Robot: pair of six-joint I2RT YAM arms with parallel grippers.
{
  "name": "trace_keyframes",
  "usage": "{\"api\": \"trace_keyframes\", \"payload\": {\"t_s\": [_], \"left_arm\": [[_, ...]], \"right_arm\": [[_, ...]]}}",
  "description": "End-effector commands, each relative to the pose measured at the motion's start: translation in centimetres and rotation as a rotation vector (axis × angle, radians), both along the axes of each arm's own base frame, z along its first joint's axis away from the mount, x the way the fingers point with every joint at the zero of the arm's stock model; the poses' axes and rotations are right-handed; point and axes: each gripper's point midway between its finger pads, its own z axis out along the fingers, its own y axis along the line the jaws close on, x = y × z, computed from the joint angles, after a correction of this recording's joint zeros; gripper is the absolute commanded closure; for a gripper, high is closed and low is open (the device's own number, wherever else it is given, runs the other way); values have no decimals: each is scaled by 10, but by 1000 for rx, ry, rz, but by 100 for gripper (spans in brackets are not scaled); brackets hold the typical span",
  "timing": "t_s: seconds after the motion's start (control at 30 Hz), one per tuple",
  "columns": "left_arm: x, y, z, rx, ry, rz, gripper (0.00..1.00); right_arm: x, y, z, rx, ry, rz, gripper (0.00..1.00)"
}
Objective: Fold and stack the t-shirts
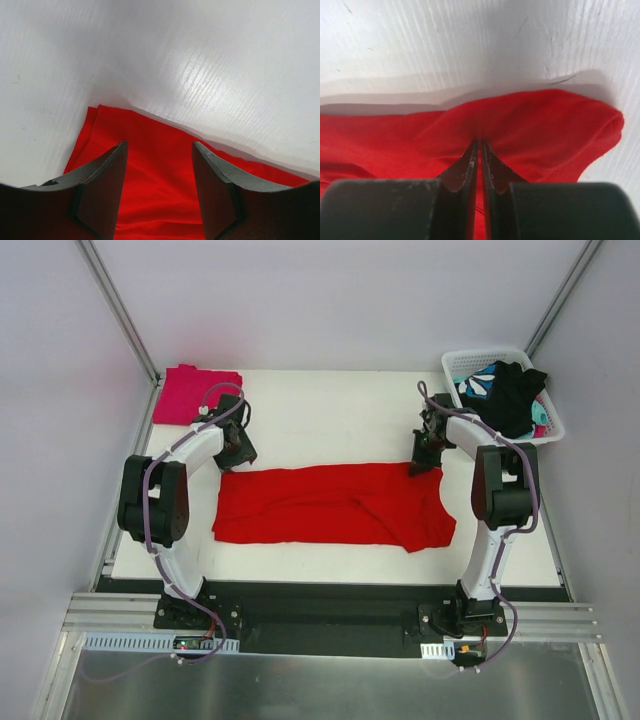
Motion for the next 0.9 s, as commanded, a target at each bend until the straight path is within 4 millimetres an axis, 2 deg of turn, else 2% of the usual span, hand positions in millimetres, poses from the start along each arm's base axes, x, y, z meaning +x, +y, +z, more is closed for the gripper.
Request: {"api": "trace_keyframes", "payload": {"t_s": [0.0,0.23,0.37,0.5,0.63,0.73,0.87], "left_arm": [[5,6,23,12,-57,5,46],[-1,15,23,45,-58,26,45],[-2,16,19,37,-47,46,43],[-10,8,11,-1,-24,46,42],[-18,28,8,94,-37,87,43],[-23,35,4,108,-31,106,45],[-17,44,4,124,-57,134,46]], "right_arm": [[-21,-17,-9,-144,71,11,92],[-25,-38,-14,-270,76,-6,98],[-26,-42,-12,-289,71,-3,99],[-24,-41,-12,-282,64,-1,99],[-21,-41,-11,-284,61,-1,99],[-21,-37,-10,-269,63,6,99],[-21,-37,-7,-266,53,10,99]]}}
